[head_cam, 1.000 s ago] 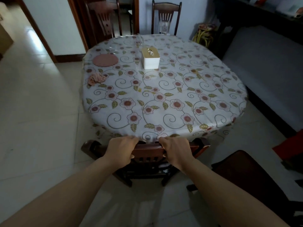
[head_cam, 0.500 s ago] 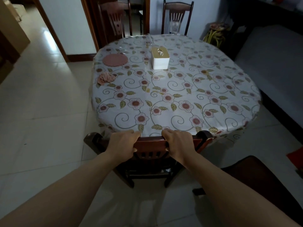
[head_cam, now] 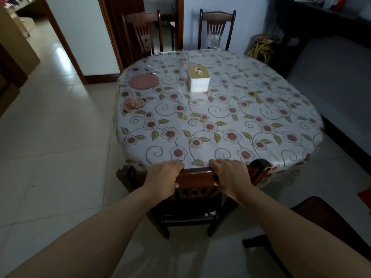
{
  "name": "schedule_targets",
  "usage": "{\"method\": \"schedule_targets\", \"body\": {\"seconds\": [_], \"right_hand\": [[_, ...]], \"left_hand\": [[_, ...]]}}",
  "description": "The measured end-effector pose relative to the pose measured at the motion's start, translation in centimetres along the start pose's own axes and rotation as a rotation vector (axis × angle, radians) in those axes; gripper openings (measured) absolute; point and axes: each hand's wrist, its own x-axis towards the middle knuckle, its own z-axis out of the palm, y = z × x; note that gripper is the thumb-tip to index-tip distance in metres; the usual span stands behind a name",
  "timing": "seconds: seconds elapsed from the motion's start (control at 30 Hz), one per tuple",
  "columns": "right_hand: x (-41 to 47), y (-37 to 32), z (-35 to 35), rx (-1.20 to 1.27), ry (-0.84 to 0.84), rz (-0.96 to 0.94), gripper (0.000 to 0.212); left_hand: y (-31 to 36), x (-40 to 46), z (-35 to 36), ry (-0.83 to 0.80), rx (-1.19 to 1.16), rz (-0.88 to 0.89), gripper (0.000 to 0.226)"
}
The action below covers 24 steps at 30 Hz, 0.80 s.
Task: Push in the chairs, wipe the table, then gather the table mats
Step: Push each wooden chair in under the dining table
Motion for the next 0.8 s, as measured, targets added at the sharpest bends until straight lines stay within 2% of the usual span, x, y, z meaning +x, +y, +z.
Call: {"method": "schedule_targets", "body": {"seconds": [0.23, 0.33, 0.53, 0.7, 0.8], "right_hand": [[3.6, 0.9, -1.4, 0.014, 0.037, 0.006, 0.026], [2.7, 0.1, -0.2, 0.042, 0.069, -0.012, 0.025], [2.9, -0.3, 2.0, 0.01, 0.124, -0.045, 0.023], [2.5, -0.7, 2.9, -0.032, 0.107, -0.032, 0.046], [1.5, -0.7, 4.2, -0.056, 0.144, -0.041, 0.045]], "left_hand": [[-1.8, 2.8, -1.2, 0.083, -0.017, -0.015, 0.043], [-1.9, 1.5, -0.3, 0.071, -0.032, -0.007, 0.045], [-2.5, 1.2, 1.7, 0.151, -0.072, 0.009, 0.04], [-2.7, 0.6, 3.0, 0.141, -0.028, 0.029, 0.049], [-2.5, 0.1, 4.5, 0.181, -0.011, 0.049, 0.051]]}}
